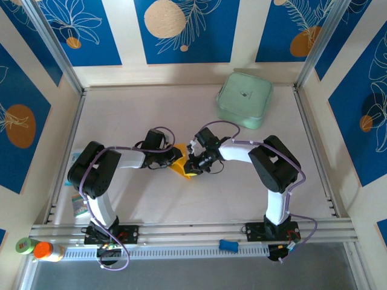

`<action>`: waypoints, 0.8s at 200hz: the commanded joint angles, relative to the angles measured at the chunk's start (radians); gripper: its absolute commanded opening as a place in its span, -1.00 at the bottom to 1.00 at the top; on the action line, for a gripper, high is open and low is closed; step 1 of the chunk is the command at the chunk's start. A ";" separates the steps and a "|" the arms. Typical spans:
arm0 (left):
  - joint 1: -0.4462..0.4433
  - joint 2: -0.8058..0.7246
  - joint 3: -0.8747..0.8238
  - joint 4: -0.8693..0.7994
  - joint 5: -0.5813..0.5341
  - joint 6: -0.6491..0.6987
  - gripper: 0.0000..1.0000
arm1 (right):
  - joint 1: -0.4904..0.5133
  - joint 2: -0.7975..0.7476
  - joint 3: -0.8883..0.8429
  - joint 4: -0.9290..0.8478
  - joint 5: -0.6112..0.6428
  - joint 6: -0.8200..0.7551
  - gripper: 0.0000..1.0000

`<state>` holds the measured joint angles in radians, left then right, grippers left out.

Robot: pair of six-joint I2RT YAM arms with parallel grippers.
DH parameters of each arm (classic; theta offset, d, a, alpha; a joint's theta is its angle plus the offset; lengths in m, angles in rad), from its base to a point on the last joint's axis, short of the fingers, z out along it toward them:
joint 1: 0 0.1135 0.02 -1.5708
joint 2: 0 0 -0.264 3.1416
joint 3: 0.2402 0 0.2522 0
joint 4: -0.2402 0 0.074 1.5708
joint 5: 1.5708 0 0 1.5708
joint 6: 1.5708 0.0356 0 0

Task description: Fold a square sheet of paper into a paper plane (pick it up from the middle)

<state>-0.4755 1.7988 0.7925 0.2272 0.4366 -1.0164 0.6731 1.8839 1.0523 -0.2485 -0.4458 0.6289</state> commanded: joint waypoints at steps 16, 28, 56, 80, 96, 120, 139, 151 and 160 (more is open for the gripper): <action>0.000 0.056 -0.022 -0.112 -0.055 -0.006 -0.57 | 0.005 -0.001 -0.040 -0.038 -0.035 -0.011 -0.84; 0.001 0.056 -0.023 -0.113 -0.055 -0.005 -0.57 | 0.008 0.014 -0.037 -0.035 -0.042 -0.012 -0.84; 0.001 0.054 -0.024 -0.111 -0.054 -0.007 -0.57 | 0.014 0.050 -0.023 -0.042 -0.039 -0.020 -0.84; 0.000 0.048 -0.023 -0.109 -0.050 -0.007 -0.56 | 0.015 0.063 -0.010 -0.060 -0.017 -0.029 -0.84; 0.000 0.040 -0.022 -0.091 -0.038 -0.011 -0.55 | 0.015 0.061 -0.004 -0.073 -0.006 -0.039 -0.84; 0.000 0.000 -0.012 -0.042 0.009 -0.021 -0.50 | 0.014 0.051 0.015 -0.117 0.022 -0.071 -0.84; 0.000 -0.050 -0.003 -0.017 0.037 -0.014 -0.43 | 0.012 0.043 0.042 -0.183 0.050 -0.136 -0.84; 0.000 -0.078 0.004 -0.036 0.035 0.010 -0.40 | 0.007 0.046 0.061 -0.236 0.059 -0.197 -0.84; 0.000 -0.089 0.010 -0.058 0.029 0.036 -0.39 | 0.003 0.047 0.073 -0.273 0.060 -0.241 -0.84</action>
<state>-0.4755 1.7714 0.7929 0.2218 0.4541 -1.0290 0.6804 1.9221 1.0828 -0.3706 -0.4114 0.5243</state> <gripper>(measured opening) 0.299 0.080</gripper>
